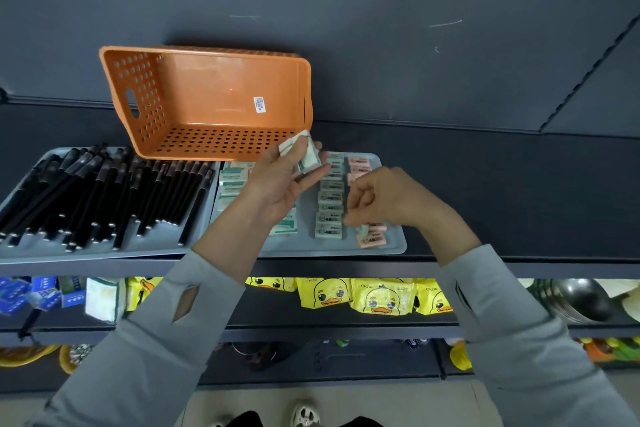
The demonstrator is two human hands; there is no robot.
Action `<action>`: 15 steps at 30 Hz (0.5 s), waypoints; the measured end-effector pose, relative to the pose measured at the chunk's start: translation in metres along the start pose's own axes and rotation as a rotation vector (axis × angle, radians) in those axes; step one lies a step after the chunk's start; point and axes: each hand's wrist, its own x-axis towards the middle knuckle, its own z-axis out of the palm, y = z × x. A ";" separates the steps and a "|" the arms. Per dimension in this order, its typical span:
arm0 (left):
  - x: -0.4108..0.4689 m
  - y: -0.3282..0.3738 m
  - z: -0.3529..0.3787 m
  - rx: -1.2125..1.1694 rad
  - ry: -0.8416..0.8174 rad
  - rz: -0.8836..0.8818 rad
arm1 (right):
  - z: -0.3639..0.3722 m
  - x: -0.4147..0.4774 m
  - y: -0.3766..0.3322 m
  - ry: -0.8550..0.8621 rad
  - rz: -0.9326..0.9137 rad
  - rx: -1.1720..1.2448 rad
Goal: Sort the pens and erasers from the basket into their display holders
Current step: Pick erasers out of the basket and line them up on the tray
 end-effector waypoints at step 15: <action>-0.039 0.007 -0.027 -0.021 -0.001 0.026 | 0.008 -0.017 -0.001 0.105 0.045 0.797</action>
